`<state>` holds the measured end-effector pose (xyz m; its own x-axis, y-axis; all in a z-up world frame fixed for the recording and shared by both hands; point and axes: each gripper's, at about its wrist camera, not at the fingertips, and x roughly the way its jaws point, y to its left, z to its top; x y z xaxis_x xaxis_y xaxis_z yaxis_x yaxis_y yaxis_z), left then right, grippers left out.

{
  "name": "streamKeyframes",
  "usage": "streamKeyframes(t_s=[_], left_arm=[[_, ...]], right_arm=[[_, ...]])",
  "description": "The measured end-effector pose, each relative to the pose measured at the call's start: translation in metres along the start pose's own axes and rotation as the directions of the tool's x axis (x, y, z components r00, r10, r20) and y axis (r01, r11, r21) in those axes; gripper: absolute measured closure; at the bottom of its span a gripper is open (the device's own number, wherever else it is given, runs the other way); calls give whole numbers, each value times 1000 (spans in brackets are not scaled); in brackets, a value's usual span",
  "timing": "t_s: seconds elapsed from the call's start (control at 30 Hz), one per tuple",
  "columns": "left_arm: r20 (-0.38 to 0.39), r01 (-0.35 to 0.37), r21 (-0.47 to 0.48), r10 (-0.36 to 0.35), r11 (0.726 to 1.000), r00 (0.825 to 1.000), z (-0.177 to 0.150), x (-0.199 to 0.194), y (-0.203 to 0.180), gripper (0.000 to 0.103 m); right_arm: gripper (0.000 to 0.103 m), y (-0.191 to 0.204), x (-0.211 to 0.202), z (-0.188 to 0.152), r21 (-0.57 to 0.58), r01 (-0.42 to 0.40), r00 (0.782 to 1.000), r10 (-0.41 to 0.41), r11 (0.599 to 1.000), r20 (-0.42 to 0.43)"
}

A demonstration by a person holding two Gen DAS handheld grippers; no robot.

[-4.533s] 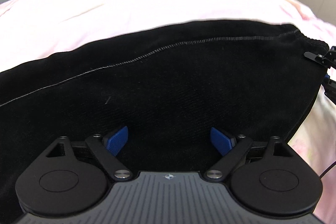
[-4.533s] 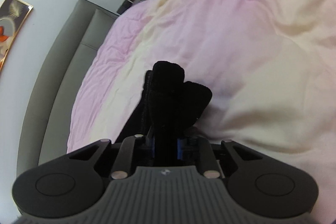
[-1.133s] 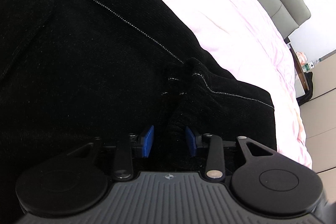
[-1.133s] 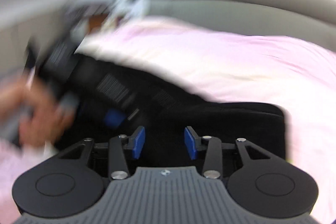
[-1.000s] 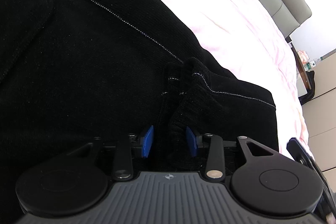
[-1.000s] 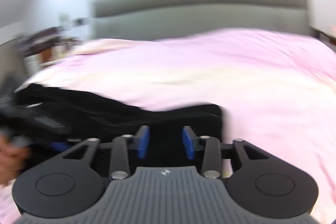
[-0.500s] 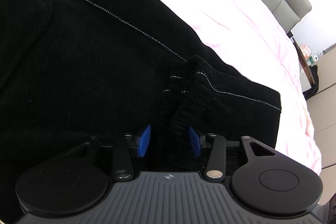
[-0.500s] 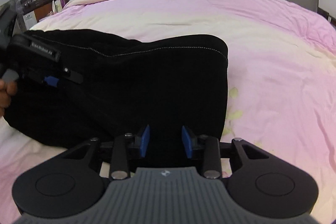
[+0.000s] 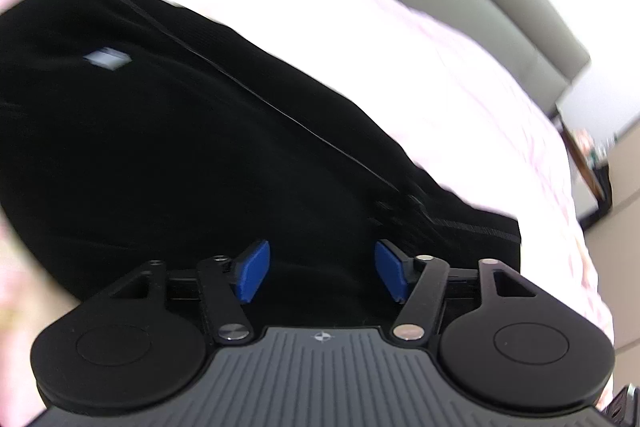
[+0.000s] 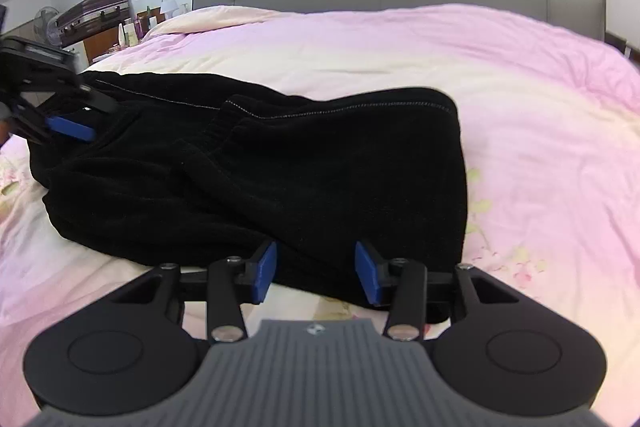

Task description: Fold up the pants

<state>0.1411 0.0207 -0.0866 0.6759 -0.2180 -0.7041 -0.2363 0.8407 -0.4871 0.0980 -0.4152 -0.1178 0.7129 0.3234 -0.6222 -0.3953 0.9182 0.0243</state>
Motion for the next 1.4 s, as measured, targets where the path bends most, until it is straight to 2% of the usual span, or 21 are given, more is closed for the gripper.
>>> streamKeyframes(t_s=[0.1,0.2,0.33,0.43,0.5,0.63,0.7,0.8,0.83,0.9,1.07,1.1,1.2,1.27,1.3,1.33,1.37,1.4], left_arm=[[80,-21,-57,25,998,996,7,-36,46,18],[144,-34,-119,51,992,988,12,-61,92,16],[154,-22,-227,58,974,986,24,-71,147,16],[154,-19,-276,64,961,986,30,-67,180,16],[146,-7,-318,56,948,988,34,-64,200,16],[133,26,-385,28,922,991,44,-46,234,16],[136,73,-433,-15,899,991,49,-33,253,16],[172,217,-518,-148,828,974,51,-18,280,16],[168,236,-519,-172,822,971,51,-17,284,17],[161,258,-494,-204,831,966,52,-17,289,20],[153,262,-462,-215,847,965,60,-17,281,20],[163,262,-470,-208,843,964,61,-15,282,20],[206,289,-518,-210,805,956,58,-6,286,20],[231,284,-510,-188,812,955,51,-4,283,28],[226,257,-514,-160,819,961,50,-2,282,39],[227,251,-528,-150,811,962,48,-1,283,42],[243,269,-549,-157,792,957,46,-2,285,45],[263,287,-567,-161,772,951,45,-5,287,51]], right_arm=[[62,7,-9,7,42,9,999,-11,999,40],[62,24,-19,18,74,0,997,-6,997,77],[62,64,-20,29,84,-11,998,6,996,62],[62,96,-12,36,144,-51,998,45,988,40],[66,121,-2,41,166,-69,998,67,984,22],[66,183,33,62,143,-72,997,74,987,-13],[66,210,52,76,130,-74,997,77,989,-18],[69,245,90,100,132,-111,993,116,985,-30],[71,255,101,106,135,-121,991,128,983,-47],[76,272,118,115,140,-132,987,143,981,-78],[78,295,141,113,143,-118,988,131,983,-81],[78,298,148,111,133,-118,988,130,984,-81],[76,309,175,91,56,-99,985,106,993,-138],[75,320,180,80,-27,-68,993,65,997,-95],[75,324,179,78,-46,-56,995,52,997,-82],[75,325,178,77,-44,-45,996,42,998,-74],[75,324,175,78,-16,-45,997,44,999,-65],[72,321,170,78,27,-58,997,59,998,-58]])
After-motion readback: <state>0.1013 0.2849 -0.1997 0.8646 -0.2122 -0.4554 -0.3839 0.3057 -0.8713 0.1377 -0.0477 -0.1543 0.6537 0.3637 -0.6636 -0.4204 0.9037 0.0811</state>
